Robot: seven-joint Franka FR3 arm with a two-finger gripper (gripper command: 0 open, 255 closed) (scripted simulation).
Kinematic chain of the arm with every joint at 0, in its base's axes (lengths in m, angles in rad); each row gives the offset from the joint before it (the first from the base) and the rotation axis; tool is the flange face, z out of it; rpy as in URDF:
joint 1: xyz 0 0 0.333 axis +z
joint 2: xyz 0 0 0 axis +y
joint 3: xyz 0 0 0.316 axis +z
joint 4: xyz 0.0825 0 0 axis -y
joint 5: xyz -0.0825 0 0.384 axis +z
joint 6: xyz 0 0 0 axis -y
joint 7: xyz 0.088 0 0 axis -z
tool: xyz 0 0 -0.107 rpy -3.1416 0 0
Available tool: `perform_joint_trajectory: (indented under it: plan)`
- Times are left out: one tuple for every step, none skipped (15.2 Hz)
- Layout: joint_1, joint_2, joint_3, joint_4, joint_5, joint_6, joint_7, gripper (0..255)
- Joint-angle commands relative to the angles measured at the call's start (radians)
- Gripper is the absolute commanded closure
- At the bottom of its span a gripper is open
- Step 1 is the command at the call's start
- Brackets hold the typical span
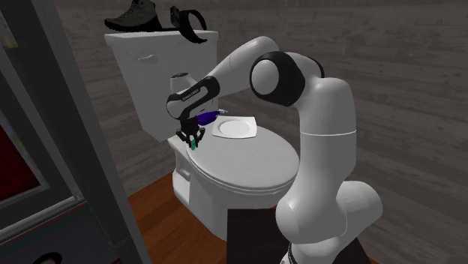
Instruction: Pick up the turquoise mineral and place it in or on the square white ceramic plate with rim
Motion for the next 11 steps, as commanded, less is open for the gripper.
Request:
perform_joint_trajectory:
  plan:
    - [-0.001, 0.014, -0.006, -0.001, -0.004, 0.004, 0.0, 255]
    - [-0.007, -0.001, -0.002, -0.013, 0.004, 0.002, -0.004, 255]
    - [-0.009, -0.008, 0.001, -0.008, 0.009, -0.009, -0.008, 255]
    - [-0.01, -0.015, 0.003, -0.003, 0.014, -0.019, -0.011, 255]
    - [-0.012, -0.021, 0.005, 0.002, 0.019, -0.03, -0.015, 255]
    - [-0.013, -0.028, 0.007, 0.008, 0.024, -0.041, -0.018, 255]
    - [-0.014, -0.034, 0.009, 0.013, 0.028, -0.052, -0.022, 255]
    - [-0.015, -0.04, 0.011, 0.019, 0.032, -0.063, -0.025, 255]
    - [-0.016, -0.046, 0.013, 0.025, 0.037, -0.074, -0.028, 255]
    - [-0.017, -0.051, 0.015, 0.032, 0.041, -0.085, -0.031, 255]
    - [-0.018, -0.057, 0.016, 0.039, 0.045, -0.096, -0.034, 255]
